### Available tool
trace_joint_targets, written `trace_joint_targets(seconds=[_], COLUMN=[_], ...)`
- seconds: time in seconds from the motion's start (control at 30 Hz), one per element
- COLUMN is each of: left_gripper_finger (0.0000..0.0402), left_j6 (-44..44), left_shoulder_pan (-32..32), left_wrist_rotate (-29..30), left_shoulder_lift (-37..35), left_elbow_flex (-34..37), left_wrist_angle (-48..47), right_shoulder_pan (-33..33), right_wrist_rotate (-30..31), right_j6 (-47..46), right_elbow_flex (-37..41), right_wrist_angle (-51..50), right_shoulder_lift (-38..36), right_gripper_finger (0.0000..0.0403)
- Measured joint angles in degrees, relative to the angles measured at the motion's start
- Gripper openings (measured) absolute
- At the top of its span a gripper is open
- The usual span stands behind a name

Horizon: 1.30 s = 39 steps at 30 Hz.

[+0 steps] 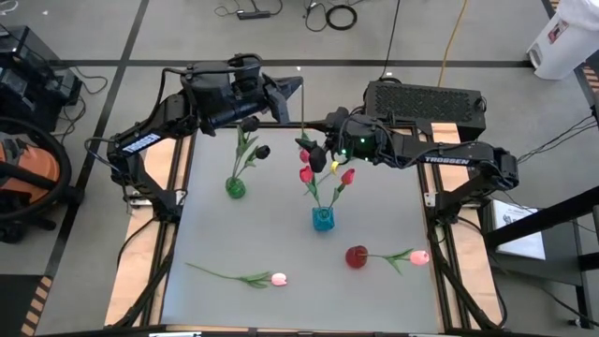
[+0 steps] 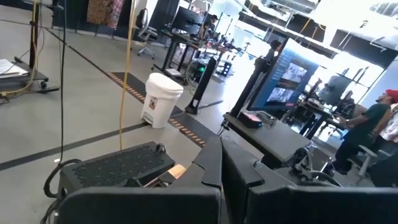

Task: Sort flowers into vase by color
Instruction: Put the red tulip into the blue vase

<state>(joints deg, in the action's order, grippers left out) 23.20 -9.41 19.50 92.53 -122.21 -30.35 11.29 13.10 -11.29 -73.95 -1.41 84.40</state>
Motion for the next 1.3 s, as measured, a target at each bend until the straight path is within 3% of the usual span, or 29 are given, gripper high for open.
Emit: trace_joint_targets(seconds=[0.17,0.3,0.87,1.3], left_gripper_finger=[0.0,0.0,0.0,0.0002], left_j6=[-0.02,-0.04,-0.09,-1.56], left_shoulder_pan=[0.0,0.0,0.04,0.04], left_wrist_rotate=[-0.14,-1.3,-3.34,-3.44], left_shoulder_lift=[0.0,0.0,0.0,0.0], left_elbow_flex=[0.0,0.0,0.0,0.0], left_wrist_angle=[0.02,0.02,-0.02,-0.2], right_shoulder_pan=[0.0,0.0,-0.02,-0.02], right_wrist_rotate=[0.0,0.01,-0.27,-2.64], right_j6=[0.0,0.0,0.16,0.22], right_elbow_flex=[0.0,0.0,0.0,0.0], right_wrist_angle=[-0.07,-0.1,-0.16,-1.06], right_shoulder_lift=[0.0,-0.02,-0.02,-0.04], right_gripper_finger=[0.0277,0.0243,0.0012,0.0002])
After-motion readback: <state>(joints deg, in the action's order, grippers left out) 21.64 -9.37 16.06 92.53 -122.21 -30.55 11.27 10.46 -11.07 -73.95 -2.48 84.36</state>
